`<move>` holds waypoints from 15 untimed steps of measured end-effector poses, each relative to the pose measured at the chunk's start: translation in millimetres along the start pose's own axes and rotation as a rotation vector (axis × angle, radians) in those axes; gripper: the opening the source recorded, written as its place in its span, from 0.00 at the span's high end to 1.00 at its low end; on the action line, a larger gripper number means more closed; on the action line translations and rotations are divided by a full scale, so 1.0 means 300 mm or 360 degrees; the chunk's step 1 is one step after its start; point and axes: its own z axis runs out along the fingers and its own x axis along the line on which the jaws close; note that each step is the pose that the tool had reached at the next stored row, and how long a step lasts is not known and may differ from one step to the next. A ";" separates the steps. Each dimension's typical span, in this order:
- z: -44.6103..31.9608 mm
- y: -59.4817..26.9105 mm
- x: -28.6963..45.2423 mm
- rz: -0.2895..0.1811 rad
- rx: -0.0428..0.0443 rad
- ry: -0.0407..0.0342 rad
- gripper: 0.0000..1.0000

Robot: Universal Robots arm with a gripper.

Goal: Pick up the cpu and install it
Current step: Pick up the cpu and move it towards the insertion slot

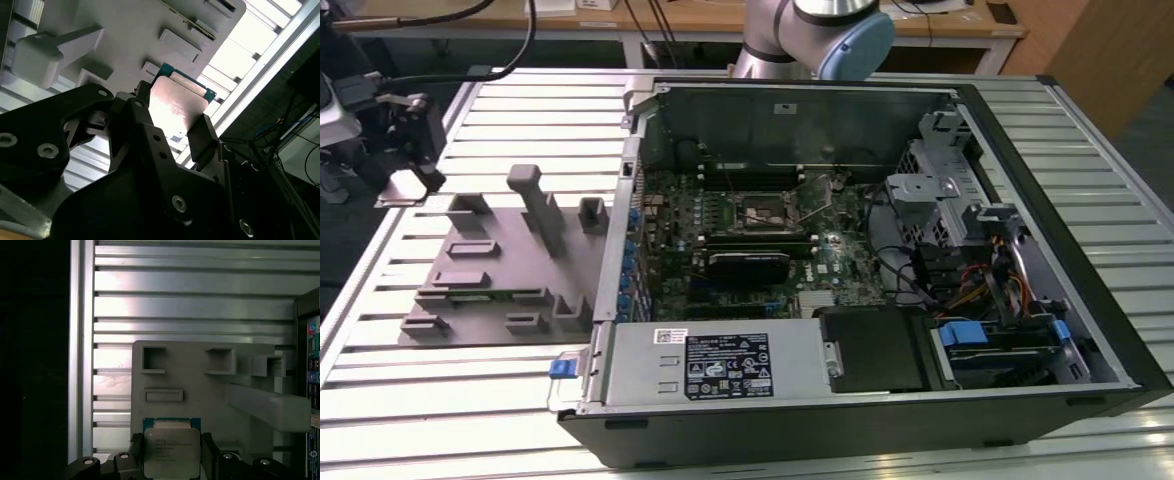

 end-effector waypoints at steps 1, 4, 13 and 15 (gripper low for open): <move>-0.007 0.000 0.000 0.0000 0.0000 0.0000 0.46; -0.029 0.001 -0.001 0.0000 0.0000 -0.0001 0.46; -0.089 0.005 -0.003 0.0000 0.0000 -0.0004 0.46; -0.102 0.006 -0.003 0.0000 0.0000 -0.0005 0.46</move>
